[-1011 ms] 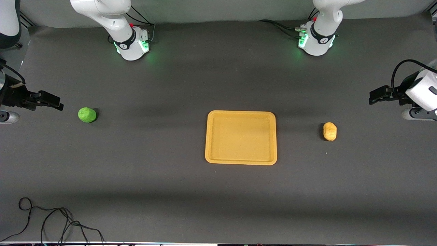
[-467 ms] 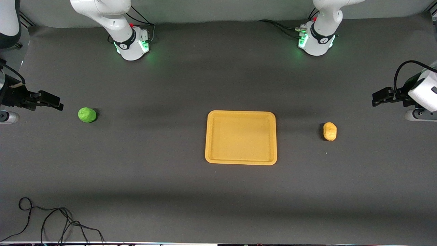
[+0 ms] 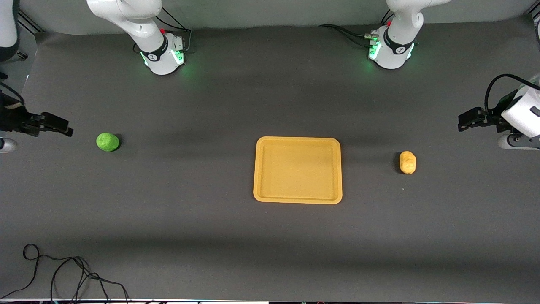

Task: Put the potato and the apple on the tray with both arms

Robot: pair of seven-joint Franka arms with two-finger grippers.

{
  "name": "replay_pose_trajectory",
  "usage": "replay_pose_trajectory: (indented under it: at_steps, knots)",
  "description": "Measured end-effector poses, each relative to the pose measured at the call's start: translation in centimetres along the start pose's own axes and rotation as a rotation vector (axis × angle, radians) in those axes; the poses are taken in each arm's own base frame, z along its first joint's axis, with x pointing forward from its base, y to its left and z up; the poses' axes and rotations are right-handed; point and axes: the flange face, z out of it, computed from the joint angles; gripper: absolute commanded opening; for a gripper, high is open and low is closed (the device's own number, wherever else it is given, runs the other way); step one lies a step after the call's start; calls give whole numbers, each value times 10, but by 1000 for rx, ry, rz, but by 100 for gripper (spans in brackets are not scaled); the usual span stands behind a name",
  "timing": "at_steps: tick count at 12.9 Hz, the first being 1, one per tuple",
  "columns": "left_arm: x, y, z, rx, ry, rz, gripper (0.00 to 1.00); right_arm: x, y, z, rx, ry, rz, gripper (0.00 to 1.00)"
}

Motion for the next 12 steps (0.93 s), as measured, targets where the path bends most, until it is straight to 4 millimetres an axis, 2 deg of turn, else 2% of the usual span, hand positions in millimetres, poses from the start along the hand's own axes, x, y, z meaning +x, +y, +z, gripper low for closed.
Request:
replay_pose_trajectory:
  at_steps: [2, 4, 6, 9, 12]
  knots:
    - [0, 3, -3, 1, 6, 7, 100, -8, 53, 7, 5, -4, 1, 100]
    - [0, 3, -5, 1, 9, 8, 100, -25, 82, 12, 14, -1, 10, 100]
    - [0, 3, -6, 1, 9, 8, 100, -52, 88, 14, 9, 10, 13, 100]
    - [-3, 3, 1, -1, -27, 7, 100, -92, 87, 22, -7, 21, -1, 100]
    - [0, 2, 20, -3, -43, 6, 100, -107, 90, 32, -25, 21, -59, 100]
